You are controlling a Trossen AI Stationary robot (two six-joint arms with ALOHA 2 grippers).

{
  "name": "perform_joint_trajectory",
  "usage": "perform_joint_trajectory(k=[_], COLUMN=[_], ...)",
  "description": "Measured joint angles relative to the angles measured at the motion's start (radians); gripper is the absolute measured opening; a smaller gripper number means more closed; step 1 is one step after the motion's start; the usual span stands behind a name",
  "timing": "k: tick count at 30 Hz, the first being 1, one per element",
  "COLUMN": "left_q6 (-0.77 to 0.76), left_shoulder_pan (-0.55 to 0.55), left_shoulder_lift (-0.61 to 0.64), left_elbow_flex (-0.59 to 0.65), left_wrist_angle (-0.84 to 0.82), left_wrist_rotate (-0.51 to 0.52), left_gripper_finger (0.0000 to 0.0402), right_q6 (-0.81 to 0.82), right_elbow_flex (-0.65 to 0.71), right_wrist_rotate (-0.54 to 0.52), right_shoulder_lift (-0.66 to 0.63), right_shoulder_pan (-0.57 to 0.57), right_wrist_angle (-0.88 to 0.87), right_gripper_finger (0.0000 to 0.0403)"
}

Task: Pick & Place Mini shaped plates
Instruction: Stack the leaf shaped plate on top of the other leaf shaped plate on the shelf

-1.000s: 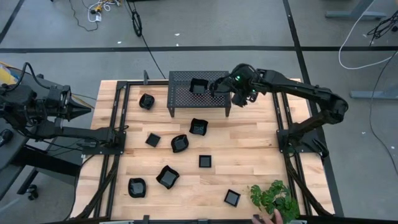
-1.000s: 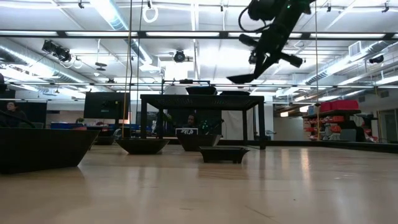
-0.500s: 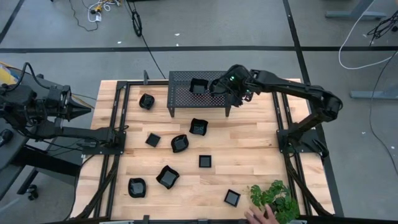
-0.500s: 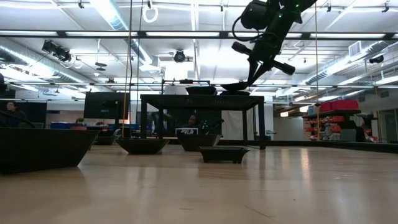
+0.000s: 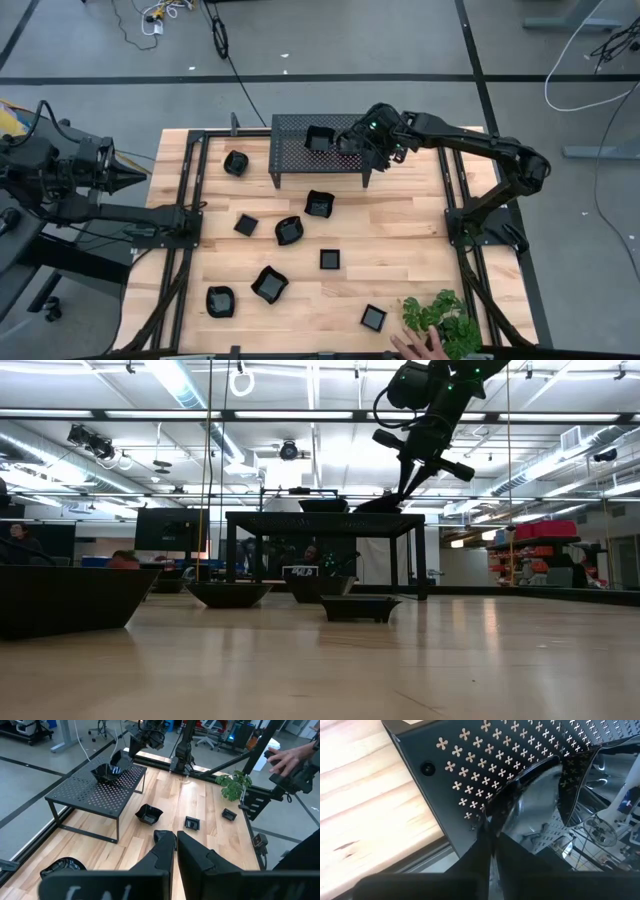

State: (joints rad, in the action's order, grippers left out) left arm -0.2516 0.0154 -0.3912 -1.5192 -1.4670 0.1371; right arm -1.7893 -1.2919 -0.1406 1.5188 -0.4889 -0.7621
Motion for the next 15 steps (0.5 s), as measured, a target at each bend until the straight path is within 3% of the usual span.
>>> perform_joint_trajectory(k=[15], left_q6=[0.000], left_shoulder_pan=[0.000], left_shoulder_lift=[0.000], left_elbow_flex=[0.000], left_wrist_angle=[0.000], left_wrist_rotate=[0.000], left_gripper_finger=[0.0025], right_q6=[0.058], right_elbow_flex=[0.000], right_wrist_rotate=[0.000], right_shoulder_lift=[0.000], right_shoulder_pan=[-0.001], right_wrist_angle=[0.023], right_gripper_finger=[0.0082])
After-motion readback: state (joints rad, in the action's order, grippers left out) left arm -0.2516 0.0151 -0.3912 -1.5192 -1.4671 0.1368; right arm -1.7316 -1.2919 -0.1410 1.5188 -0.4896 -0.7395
